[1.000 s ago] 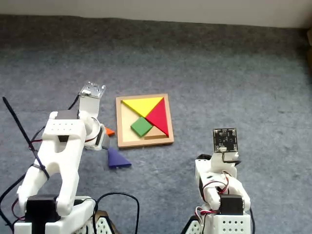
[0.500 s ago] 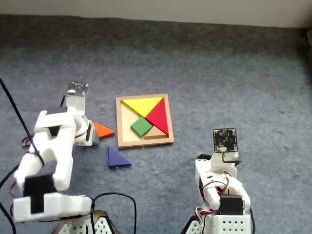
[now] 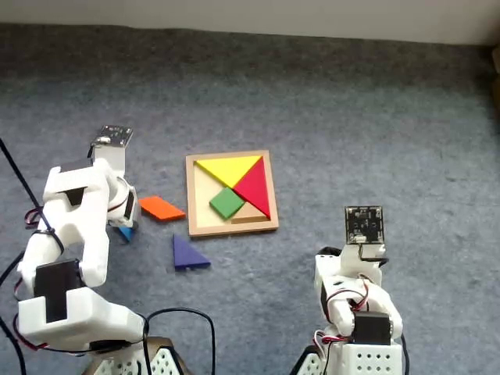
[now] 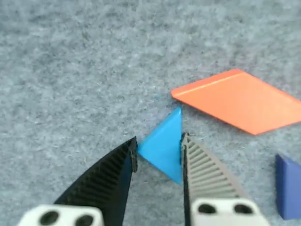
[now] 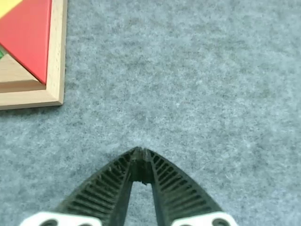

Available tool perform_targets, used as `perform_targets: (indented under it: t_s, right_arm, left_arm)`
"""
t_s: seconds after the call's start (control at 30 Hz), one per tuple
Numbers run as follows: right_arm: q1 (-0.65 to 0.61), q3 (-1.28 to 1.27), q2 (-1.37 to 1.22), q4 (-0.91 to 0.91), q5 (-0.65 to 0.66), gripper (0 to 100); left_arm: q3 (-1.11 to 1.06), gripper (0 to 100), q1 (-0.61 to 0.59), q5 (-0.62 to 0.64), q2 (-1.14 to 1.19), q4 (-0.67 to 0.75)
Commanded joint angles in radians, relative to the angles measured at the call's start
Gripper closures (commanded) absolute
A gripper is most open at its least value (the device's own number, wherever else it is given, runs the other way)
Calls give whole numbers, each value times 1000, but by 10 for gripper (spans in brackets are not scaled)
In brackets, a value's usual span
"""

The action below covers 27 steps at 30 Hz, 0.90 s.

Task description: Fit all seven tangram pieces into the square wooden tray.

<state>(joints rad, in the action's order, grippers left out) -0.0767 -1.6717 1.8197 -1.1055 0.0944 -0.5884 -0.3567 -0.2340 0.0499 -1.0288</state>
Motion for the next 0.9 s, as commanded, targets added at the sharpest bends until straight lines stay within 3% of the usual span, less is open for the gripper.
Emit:
perform_targets:
  t_s: [0.0, 0.4, 0.87]
  right_arm:
    - [15, -116, 5, 25, 11, 981]
    - [15, -116, 5, 25, 11, 981]
    - [15, -116, 5, 25, 11, 981]
  left_arm:
    - [44, 878, 35, -17, -15, -18]
    - [67, 905, 245, -94, -357, -224]
    - [145, 905, 418, -535, -386, -218]
